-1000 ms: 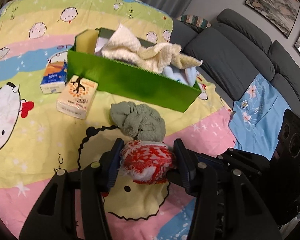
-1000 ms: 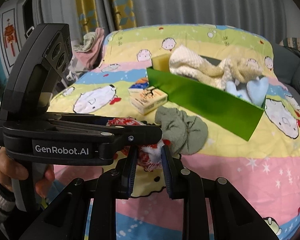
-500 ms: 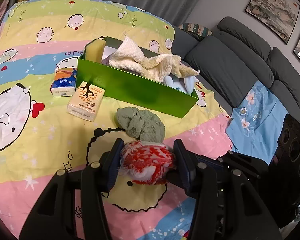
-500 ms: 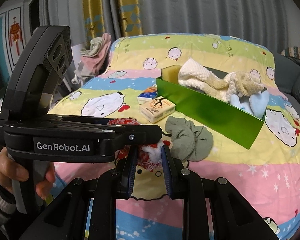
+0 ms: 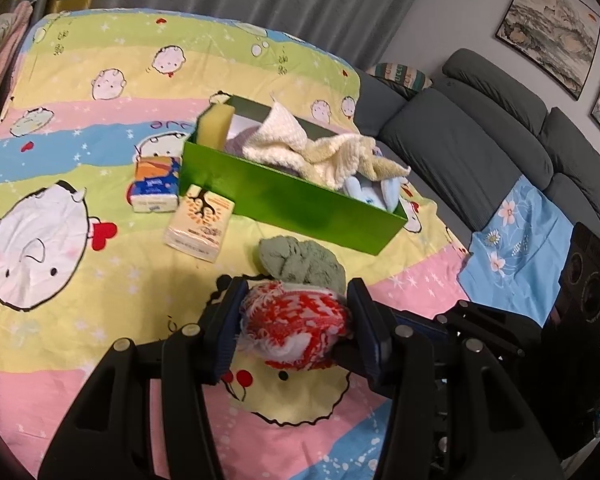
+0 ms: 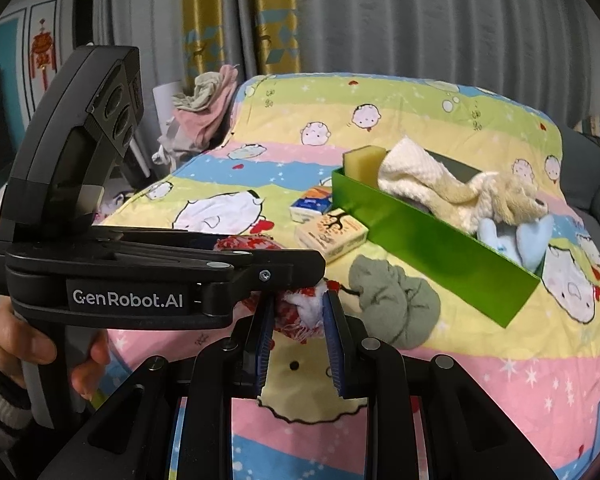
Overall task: Organize soft objects
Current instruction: 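Lift the red-white ball with the left gripper toward the green box, then lower the red-white ball into the green box and open the left gripper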
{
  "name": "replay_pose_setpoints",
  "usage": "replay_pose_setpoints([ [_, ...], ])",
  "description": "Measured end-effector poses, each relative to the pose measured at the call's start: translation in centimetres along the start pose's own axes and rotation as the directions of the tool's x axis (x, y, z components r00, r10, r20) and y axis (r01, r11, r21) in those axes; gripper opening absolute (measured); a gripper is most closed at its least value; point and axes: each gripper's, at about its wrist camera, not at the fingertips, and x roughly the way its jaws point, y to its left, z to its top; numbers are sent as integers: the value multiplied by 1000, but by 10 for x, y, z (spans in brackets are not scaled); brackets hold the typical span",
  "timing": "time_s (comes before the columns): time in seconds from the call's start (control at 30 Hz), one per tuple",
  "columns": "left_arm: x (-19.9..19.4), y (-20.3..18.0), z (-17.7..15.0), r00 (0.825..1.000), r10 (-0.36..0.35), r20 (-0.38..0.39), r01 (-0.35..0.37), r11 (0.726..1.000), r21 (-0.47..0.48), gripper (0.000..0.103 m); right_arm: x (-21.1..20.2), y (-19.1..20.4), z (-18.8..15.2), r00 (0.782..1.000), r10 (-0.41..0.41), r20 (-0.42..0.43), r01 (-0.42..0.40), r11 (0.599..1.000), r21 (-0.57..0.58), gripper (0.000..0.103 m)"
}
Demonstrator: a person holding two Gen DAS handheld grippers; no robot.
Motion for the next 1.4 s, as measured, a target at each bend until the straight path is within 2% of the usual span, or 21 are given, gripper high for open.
replay_pose_setpoints([
  [0.23, -12, 3, 8, 999, 5, 43, -5, 1000, -9, 50, -3, 6, 13, 1000, 9, 24, -8, 999, -40, 26],
  [0.43, -16, -3, 9, 996, 69, 61, -70, 997, 24, 50, -2, 8, 15, 998, 45, 36, -43, 998, -48, 26],
  [0.6, -12, -12, 5, 991, 118, 57, -121, 992, 43, 50, -1, -1, 9, 995, 89, 42, -88, 996, -19, 26],
  [0.8, 3, -20, 6, 989, 144, 26, -145, 989, 36, 49, -1, -14, -1, 991, 114, 67, -114, 993, 4, 26],
  [1.03, 17, -39, 14, 991, 133, 5, -133, 990, 45, 49, -12, -37, -7, 988, 111, 109, -116, 992, 43, 26],
  [1.27, 36, -48, 32, 996, 87, -25, -86, 996, 23, 49, -17, -58, -4, 986, 90, 139, -100, 993, 66, 26],
  [1.4, 46, -63, 53, 995, 93, -20, -91, 993, 70, 49, -18, -78, 8, 982, 70, 173, -87, 992, 93, 26],
])
